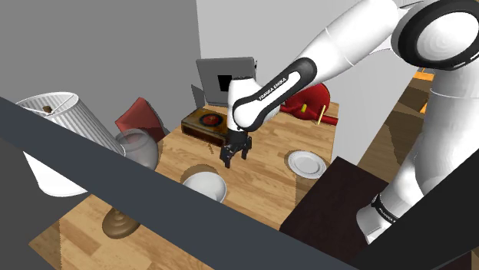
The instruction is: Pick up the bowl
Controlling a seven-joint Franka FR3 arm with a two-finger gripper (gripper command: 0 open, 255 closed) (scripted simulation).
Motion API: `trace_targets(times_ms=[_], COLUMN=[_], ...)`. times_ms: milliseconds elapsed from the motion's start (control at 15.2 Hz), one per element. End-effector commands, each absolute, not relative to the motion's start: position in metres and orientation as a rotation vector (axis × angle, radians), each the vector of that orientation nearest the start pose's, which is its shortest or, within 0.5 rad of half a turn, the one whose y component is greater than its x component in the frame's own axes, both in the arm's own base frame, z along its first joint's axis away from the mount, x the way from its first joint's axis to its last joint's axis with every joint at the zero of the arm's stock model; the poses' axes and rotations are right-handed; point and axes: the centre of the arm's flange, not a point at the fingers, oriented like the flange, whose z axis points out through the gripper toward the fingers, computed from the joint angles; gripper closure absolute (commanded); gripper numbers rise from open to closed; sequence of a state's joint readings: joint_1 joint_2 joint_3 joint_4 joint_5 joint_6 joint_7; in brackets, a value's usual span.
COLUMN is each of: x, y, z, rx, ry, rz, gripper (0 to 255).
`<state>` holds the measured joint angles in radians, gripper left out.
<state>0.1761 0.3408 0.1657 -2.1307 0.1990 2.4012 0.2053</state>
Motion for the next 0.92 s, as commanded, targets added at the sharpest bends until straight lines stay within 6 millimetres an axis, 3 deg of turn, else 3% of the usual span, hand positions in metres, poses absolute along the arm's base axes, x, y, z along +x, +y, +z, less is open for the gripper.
trace_targets(times_ms=[0,330,858], x=[0.547,0.579,0.581], y=[0.202,0.23,0.231], z=[0.22,0.17,0.127], rx=[-2.976,-2.972,-2.972], ry=[0.034,0.034,0.034], rz=[0.176,0.181,0.181], gripper=[0,0,0])
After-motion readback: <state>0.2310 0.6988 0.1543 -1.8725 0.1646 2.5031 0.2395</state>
